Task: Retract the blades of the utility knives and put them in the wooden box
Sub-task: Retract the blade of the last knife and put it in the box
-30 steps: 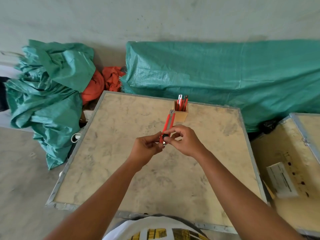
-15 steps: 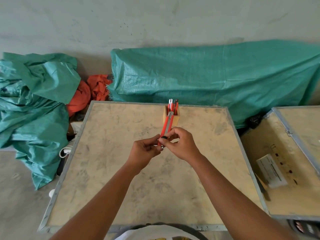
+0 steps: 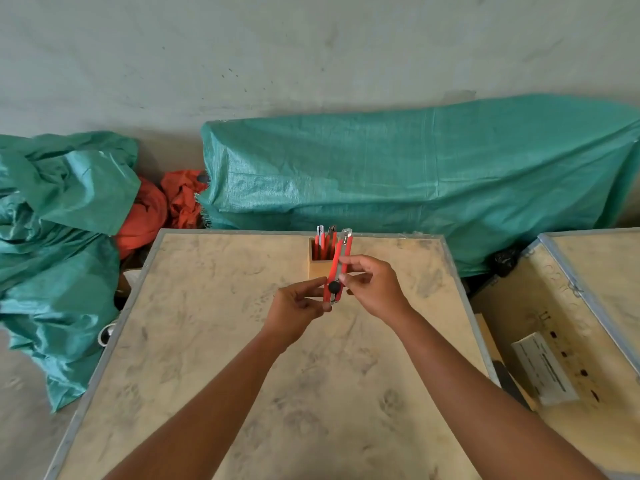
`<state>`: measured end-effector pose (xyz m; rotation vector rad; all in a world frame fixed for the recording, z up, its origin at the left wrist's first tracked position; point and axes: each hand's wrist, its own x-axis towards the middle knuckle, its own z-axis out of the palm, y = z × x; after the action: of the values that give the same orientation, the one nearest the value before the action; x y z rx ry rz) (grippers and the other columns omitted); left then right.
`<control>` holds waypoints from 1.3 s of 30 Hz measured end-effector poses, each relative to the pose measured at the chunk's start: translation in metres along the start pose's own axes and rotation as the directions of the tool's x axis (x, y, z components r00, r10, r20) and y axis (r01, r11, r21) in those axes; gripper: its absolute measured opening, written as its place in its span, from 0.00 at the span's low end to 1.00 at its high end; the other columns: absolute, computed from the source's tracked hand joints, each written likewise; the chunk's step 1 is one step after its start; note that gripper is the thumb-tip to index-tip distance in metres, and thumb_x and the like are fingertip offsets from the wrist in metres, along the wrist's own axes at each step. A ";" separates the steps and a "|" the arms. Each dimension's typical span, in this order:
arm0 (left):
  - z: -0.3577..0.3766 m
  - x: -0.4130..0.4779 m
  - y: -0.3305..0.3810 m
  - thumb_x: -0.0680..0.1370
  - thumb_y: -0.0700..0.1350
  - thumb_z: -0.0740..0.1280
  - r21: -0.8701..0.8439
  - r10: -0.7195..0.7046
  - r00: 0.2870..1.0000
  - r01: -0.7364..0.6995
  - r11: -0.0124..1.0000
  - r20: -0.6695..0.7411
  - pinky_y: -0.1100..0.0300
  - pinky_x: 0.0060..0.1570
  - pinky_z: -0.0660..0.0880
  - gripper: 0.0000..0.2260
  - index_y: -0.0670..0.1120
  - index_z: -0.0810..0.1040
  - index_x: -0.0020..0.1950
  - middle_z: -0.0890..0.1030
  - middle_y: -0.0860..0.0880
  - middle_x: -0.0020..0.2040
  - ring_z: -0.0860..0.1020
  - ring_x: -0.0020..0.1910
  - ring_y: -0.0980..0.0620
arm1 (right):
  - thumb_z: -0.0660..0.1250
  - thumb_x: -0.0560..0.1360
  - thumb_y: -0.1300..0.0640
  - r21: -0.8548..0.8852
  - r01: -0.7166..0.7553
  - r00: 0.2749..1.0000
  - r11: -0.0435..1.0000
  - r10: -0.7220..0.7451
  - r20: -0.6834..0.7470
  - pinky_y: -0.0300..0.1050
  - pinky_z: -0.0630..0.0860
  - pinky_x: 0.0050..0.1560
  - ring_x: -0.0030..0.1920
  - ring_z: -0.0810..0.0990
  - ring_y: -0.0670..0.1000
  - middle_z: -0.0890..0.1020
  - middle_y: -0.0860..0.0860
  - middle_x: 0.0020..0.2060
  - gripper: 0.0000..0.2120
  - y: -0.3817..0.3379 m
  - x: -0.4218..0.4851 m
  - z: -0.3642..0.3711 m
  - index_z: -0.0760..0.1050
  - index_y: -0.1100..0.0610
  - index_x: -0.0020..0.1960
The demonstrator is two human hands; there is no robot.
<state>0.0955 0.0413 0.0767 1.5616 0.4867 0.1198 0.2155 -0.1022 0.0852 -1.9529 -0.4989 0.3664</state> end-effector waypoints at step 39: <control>0.008 0.186 -0.039 0.71 0.39 0.75 0.344 -0.167 0.977 0.204 0.917 -0.134 0.52 0.57 0.79 0.29 0.50 0.72 0.70 0.83 0.49 0.54 0.81 0.59 0.46 | 0.75 0.72 0.69 -0.188 0.066 0.994 0.980 -0.082 -0.075 0.52 0.81 0.61 0.56 0.86 0.55 0.87 0.56 0.56 0.16 0.087 0.140 0.042 0.84 0.59 0.59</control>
<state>0.2566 0.1029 -0.0029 1.8591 0.7690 -0.0388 0.3325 -0.0317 -0.0159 -2.1128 -0.5669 0.1960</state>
